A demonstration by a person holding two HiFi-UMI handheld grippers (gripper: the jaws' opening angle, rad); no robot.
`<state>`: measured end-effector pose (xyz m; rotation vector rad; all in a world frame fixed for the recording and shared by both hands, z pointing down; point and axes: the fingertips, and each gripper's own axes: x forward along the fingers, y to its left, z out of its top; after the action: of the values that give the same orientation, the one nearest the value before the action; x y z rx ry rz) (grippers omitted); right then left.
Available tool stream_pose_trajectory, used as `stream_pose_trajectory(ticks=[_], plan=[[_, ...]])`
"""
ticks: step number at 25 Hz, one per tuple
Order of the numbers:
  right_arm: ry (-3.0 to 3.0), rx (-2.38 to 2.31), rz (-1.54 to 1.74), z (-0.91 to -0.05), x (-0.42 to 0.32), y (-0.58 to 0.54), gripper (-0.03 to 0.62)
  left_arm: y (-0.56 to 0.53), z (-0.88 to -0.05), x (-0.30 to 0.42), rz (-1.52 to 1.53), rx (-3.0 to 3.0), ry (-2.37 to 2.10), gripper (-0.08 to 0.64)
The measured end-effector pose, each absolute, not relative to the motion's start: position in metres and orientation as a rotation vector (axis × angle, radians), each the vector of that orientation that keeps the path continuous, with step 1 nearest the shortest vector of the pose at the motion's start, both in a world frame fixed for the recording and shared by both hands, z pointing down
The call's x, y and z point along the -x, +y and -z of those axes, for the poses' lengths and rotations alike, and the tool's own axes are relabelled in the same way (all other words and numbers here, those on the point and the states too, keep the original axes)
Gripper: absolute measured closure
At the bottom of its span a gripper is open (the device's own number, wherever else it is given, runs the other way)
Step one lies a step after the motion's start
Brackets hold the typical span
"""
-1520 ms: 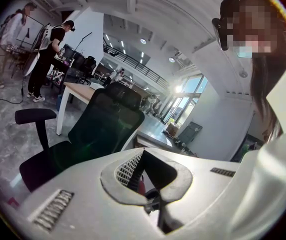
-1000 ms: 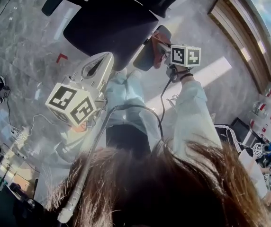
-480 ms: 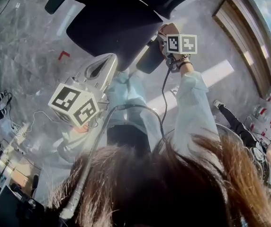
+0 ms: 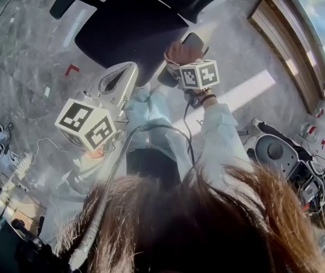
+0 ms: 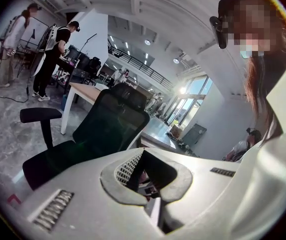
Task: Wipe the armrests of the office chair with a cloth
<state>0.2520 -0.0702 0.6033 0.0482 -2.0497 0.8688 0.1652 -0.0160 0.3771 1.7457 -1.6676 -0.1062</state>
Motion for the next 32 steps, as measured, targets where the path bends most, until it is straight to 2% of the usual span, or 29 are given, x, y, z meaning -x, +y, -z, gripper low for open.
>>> stream_pose_trajectory(ticks=[7,13,26,32], plan=[[-2.033,0.024,-0.955,-0.594,-0.268,-0.006,0.568,-0.017,-0.366,-0.168,0.120,-1.792,-1.660,0.557],[-2.160,0.017,-1.066,-0.566,-0.269,-0.013,0.568,-0.029,-0.361,-0.171,0.124,-1.832,-1.642,0.557],[-2.970,-0.350,-0.663,-0.275,-0.281,-0.095,0.568,-0.046,-0.278,-0.204,0.168,-2.039,-1.683,0.557],[-3.078,-0.486,-0.465,-0.215,-0.294,-0.090,0.568,-0.051,-0.253,-0.217,0.170,-2.108,-1.685,0.557]])
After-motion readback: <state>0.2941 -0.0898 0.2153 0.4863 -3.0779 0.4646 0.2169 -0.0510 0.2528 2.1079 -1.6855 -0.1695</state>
